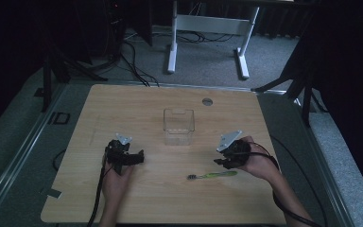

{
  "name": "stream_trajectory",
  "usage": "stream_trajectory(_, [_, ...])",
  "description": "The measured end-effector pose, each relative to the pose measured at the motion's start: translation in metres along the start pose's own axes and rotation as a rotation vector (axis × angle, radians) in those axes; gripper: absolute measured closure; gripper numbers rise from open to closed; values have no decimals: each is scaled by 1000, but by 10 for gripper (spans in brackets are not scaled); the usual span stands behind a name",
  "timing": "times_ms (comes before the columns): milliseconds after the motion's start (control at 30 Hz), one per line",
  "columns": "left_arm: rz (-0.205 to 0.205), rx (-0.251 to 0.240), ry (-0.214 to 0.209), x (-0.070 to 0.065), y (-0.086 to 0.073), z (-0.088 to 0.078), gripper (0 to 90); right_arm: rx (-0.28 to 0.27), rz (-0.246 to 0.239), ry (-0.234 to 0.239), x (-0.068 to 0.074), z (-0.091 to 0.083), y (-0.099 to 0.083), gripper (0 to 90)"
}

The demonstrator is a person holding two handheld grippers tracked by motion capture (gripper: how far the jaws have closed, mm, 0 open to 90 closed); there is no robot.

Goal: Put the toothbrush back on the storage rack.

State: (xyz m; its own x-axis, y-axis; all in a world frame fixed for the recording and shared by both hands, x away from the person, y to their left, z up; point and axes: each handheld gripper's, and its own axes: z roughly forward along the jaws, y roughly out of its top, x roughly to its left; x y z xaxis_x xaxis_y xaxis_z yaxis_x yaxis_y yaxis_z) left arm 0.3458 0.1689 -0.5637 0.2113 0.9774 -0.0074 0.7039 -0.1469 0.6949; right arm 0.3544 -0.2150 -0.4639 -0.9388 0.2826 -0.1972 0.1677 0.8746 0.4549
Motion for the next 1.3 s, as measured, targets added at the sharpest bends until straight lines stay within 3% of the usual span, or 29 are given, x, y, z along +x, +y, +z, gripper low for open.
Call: stream_trajectory(1300, [0,0,0,0,0,0,71,56,-79,77,8,10,5,665])
